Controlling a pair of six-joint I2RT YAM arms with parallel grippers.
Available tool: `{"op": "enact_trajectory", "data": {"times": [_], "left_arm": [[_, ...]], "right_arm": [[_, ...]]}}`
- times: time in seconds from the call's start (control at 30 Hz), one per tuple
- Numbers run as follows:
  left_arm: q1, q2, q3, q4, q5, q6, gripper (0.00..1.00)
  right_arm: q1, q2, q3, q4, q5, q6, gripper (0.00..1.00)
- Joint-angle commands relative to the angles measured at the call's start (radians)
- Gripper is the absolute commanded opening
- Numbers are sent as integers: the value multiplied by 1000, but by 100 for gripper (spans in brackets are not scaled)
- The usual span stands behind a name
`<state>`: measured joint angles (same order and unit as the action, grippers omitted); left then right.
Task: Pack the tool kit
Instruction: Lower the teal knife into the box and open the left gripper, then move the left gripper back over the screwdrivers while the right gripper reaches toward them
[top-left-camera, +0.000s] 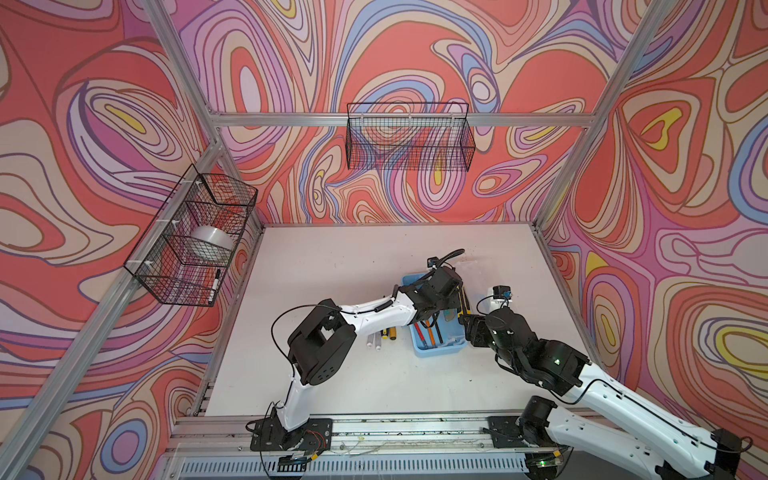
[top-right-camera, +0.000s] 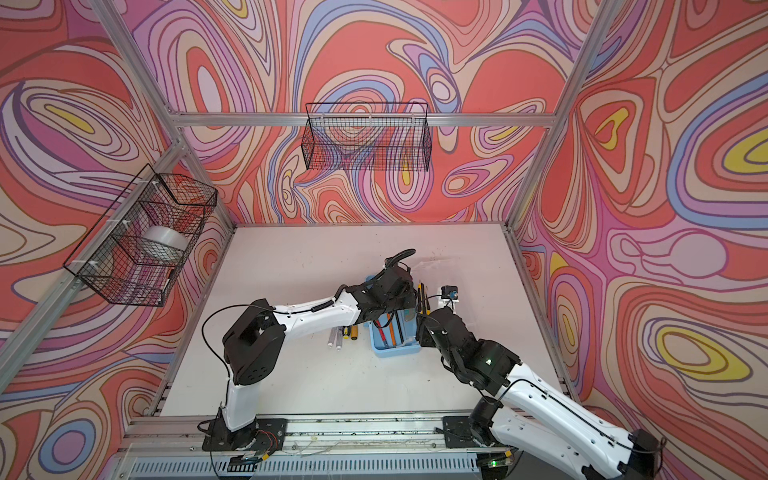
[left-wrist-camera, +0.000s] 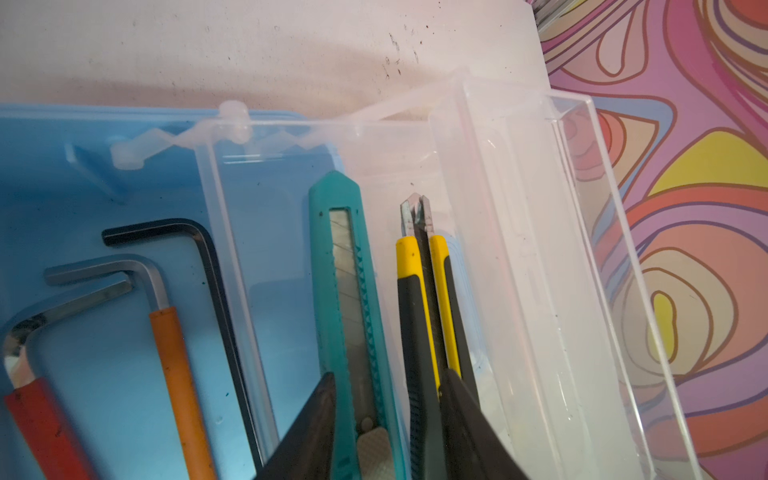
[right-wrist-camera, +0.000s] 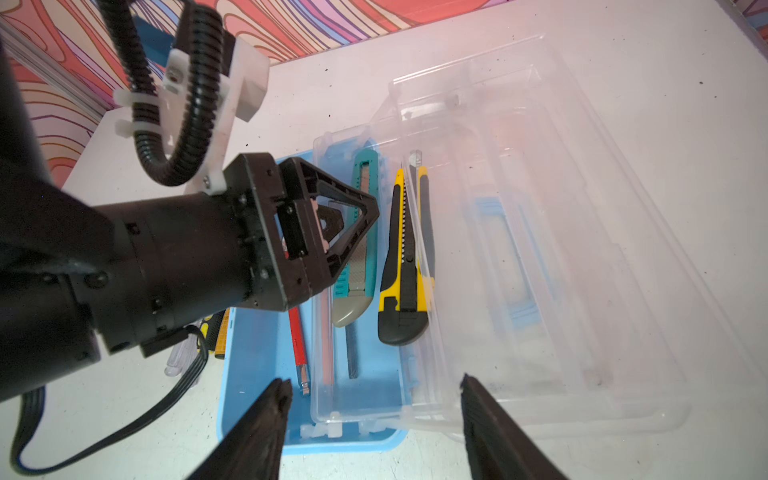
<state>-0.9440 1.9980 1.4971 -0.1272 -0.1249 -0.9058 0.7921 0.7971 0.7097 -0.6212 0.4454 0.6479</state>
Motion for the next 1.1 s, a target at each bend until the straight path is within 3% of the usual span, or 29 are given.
{"op": "enact_trajectory", "data": {"times": [0.0, 0.27, 0.47, 0.57, 0.8, 1.07], "left_arm": [[-6, -100, -47, 31, -48, 68, 41], [28, -372, -246, -16, -141, 206, 42], [105, -568, -435, -96, -128, 250, 41], [159, -660, -527, -128, -128, 274, 41], [305, -849, -737, -119, 1, 243, 41], [405, -915, -835, -152, 83, 275, 39]], "right_arm": [[-5, 36, 45, -11, 10, -13, 66], [-5, 144, 135, 30, -20, -72, 64], [9, 247, 183, 86, -78, -69, 60], [59, 333, 213, 116, -49, -64, 60], [168, 543, 315, 179, -73, -12, 55], [226, 729, 400, 211, -126, 56, 49]]}}
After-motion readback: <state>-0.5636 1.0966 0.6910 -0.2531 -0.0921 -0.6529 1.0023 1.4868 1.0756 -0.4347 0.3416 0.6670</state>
